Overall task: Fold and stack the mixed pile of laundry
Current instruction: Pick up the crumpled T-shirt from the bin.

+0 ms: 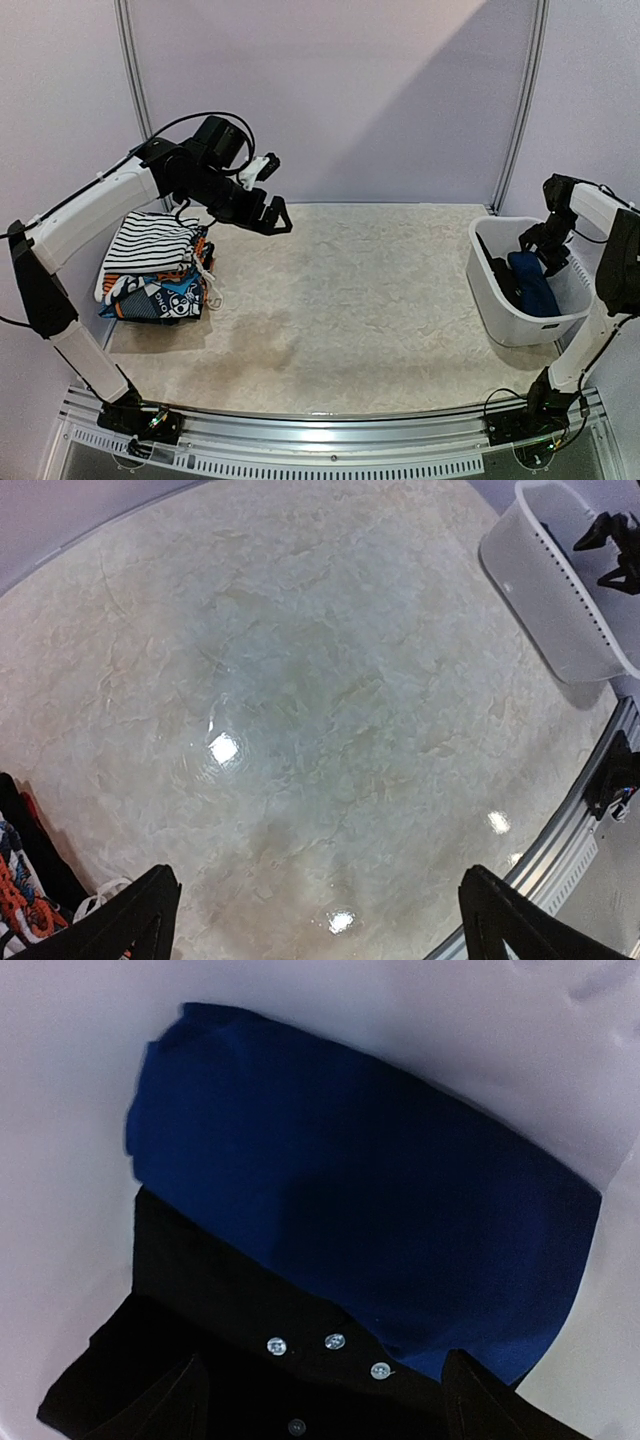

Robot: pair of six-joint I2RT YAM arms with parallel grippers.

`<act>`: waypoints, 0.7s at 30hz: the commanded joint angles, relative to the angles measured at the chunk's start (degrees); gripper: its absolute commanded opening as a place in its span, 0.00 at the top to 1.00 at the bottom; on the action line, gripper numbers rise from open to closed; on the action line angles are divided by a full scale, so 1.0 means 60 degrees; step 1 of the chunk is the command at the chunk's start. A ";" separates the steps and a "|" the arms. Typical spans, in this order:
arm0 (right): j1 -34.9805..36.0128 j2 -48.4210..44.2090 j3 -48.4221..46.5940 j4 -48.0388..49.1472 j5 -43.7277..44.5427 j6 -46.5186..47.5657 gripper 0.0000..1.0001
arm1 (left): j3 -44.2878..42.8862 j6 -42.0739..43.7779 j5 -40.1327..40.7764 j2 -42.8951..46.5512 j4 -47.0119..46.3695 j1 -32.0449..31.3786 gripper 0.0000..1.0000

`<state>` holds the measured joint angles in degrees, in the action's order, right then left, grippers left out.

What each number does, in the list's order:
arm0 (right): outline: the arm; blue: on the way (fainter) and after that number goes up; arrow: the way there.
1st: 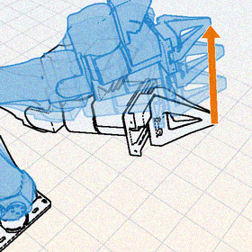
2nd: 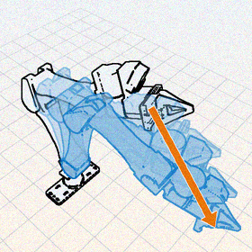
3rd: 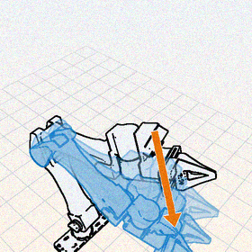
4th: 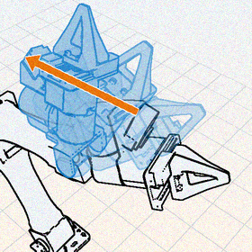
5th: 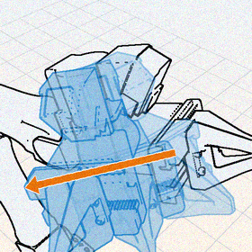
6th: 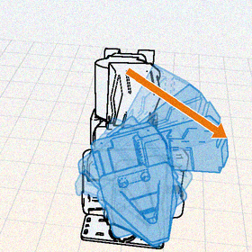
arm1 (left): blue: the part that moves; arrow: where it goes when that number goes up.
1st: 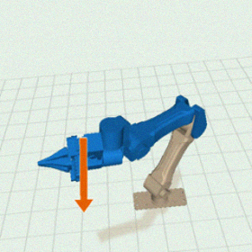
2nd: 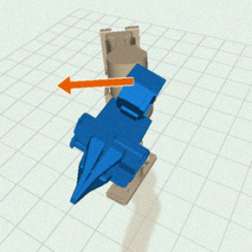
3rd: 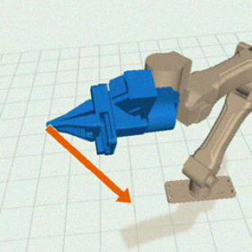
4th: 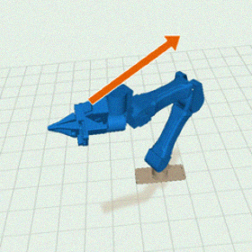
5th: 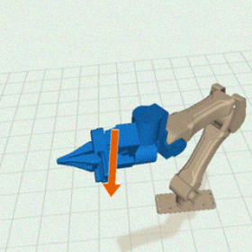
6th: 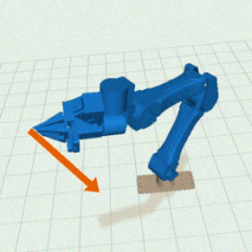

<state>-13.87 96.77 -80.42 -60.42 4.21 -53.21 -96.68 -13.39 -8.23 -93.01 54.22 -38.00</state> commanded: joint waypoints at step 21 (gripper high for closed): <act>-0.0633 0.0453 0.1595 0.1972 0.0057 -0.0222 0.68 | -0.1039 0.0415 0.0053 -0.1033 0.0271 -0.0156 0.01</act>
<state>-16.32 98.61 -71.37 -52.29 3.03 -54.76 -101.41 -11.94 -7.90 -98.35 55.07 -38.00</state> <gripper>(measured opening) 0.358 0.993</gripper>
